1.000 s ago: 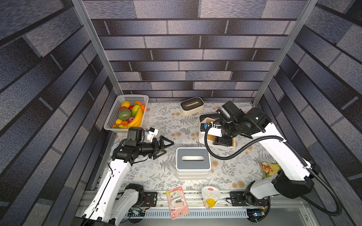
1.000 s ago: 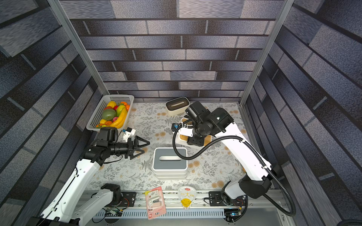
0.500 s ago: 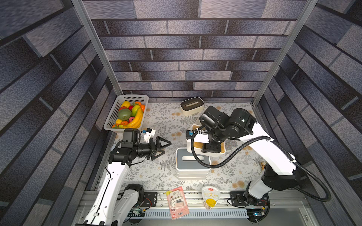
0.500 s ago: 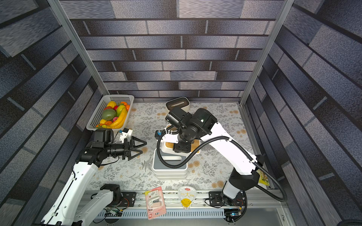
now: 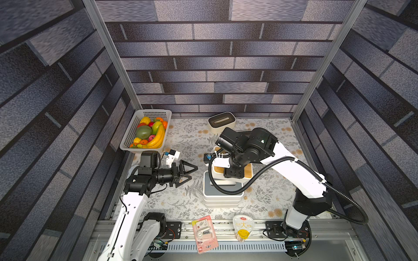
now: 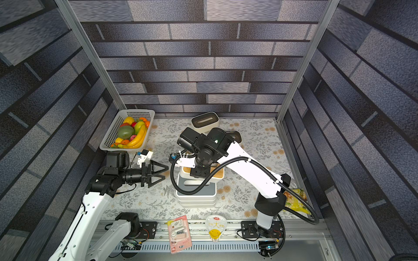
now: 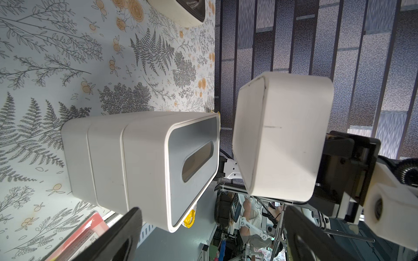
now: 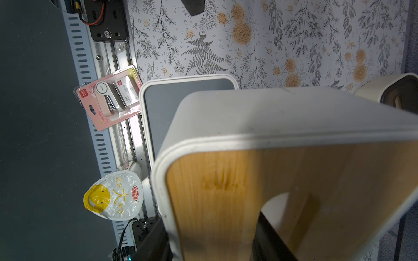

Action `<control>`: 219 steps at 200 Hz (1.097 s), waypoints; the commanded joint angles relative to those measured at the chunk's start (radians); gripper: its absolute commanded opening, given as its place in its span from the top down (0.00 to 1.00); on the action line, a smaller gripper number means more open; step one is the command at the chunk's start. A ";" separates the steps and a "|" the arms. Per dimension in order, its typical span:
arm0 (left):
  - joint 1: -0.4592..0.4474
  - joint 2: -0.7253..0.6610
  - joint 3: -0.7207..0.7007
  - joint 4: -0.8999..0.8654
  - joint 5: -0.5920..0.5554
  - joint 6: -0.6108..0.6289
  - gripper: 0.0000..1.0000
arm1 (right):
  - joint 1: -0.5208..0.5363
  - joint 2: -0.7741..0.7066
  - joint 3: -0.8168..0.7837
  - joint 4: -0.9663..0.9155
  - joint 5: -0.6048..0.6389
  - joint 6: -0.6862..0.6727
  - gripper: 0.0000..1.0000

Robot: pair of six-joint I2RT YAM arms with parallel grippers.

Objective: Stack the tissue boxes
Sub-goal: Place the tissue box at the tissue box.

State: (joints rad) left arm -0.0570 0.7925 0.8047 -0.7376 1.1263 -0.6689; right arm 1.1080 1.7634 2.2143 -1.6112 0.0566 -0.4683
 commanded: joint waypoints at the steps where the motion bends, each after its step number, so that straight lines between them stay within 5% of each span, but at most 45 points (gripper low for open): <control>1: 0.003 -0.012 -0.021 -0.042 0.022 0.054 0.00 | 0.018 0.009 0.052 -0.114 0.023 0.032 0.66; 219: 0.001 0.022 0.001 -0.158 -0.032 0.178 0.00 | 0.120 -0.014 0.028 -0.199 0.115 0.124 0.67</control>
State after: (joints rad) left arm -0.0570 0.8059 0.7761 -0.8307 1.1137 -0.5629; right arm 1.2087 1.7771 2.2547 -1.6112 0.1585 -0.3477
